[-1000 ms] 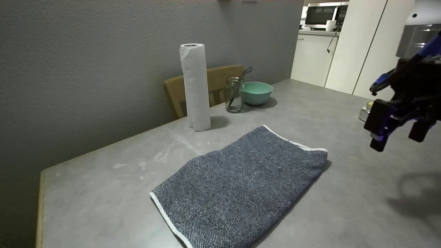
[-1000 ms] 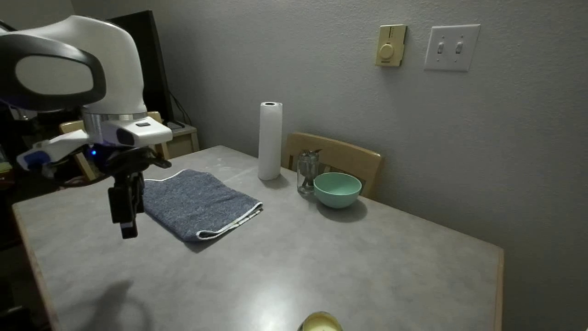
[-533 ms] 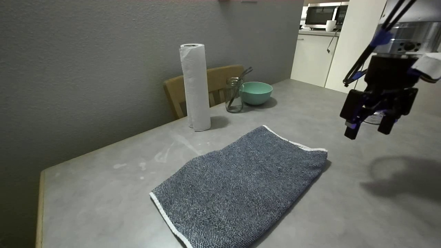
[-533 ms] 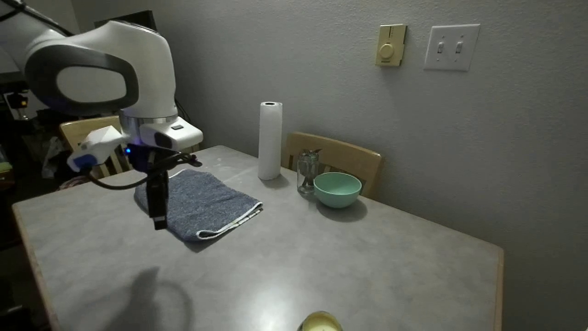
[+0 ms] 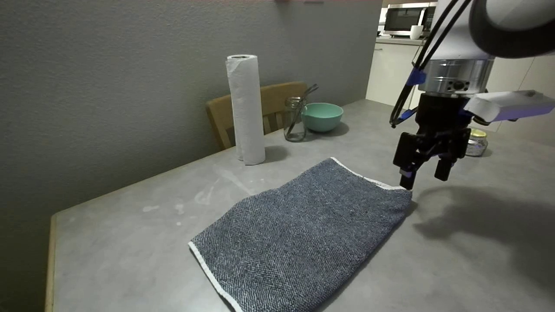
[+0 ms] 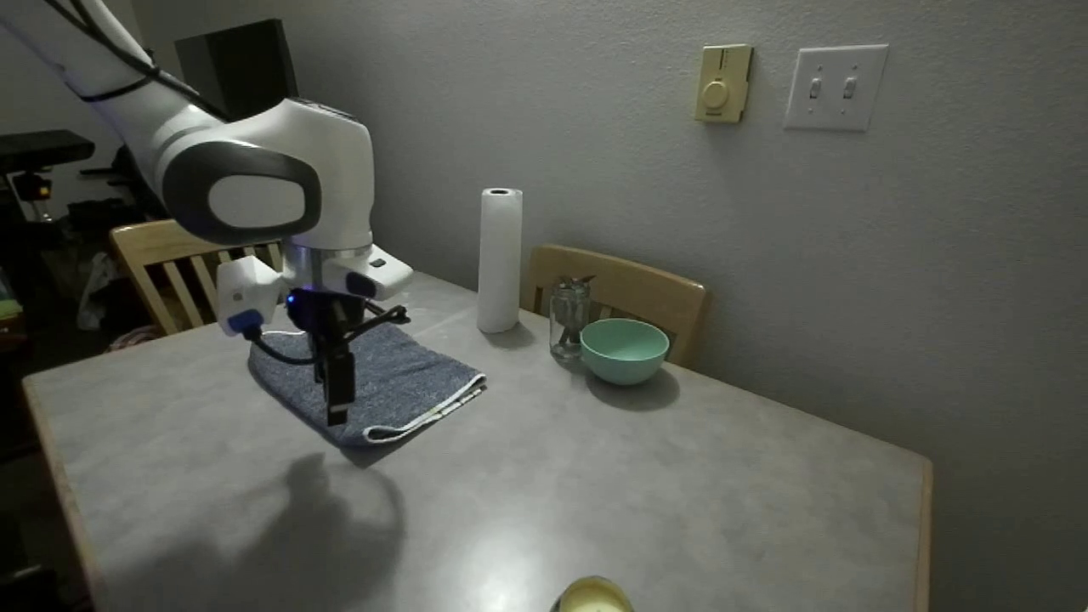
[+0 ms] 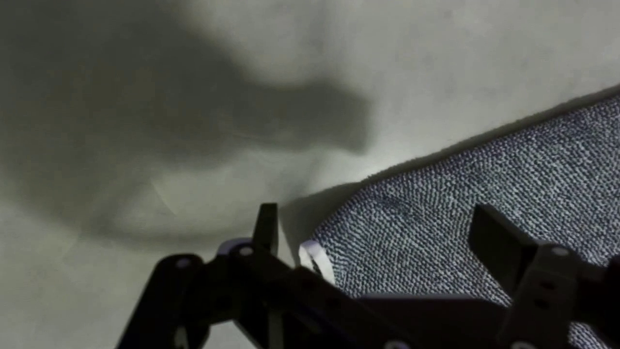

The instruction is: Fold the cloth on the table

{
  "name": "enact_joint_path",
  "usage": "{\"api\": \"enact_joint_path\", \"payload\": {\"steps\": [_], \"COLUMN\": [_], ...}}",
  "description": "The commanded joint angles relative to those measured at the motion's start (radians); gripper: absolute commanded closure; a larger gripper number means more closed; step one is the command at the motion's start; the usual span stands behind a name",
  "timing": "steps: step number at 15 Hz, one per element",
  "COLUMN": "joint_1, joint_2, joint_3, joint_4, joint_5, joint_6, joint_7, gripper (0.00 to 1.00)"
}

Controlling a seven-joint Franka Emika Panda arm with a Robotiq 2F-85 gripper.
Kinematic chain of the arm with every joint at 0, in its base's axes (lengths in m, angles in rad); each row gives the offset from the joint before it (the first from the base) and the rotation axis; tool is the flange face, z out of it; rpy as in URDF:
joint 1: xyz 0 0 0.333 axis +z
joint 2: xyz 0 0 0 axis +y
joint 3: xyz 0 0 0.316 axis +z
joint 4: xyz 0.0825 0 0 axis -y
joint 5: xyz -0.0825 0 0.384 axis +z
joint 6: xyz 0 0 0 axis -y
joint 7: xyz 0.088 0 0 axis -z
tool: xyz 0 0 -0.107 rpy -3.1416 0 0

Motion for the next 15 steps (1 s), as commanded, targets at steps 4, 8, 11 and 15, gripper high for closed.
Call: {"api": "enact_joint_path", "payload": {"steps": [4,8,11,15], "joint_1": [0.029,0.033,0.021,0.028], "joint_2": [0.029,0.078,0.138,0.136], "joint_3": [-0.032,-0.043,-0.046,-0.049], "joint_4": [0.010,0.085,0.159,0.156], "joint_5": [-0.062,-0.122,-0.107,-0.101], "joint_6": [0.038,0.018,-0.003,0.008], "joint_7": [0.029,0.021,0.004,0.018], "gripper": [0.00,0.00,0.00,0.00]}}
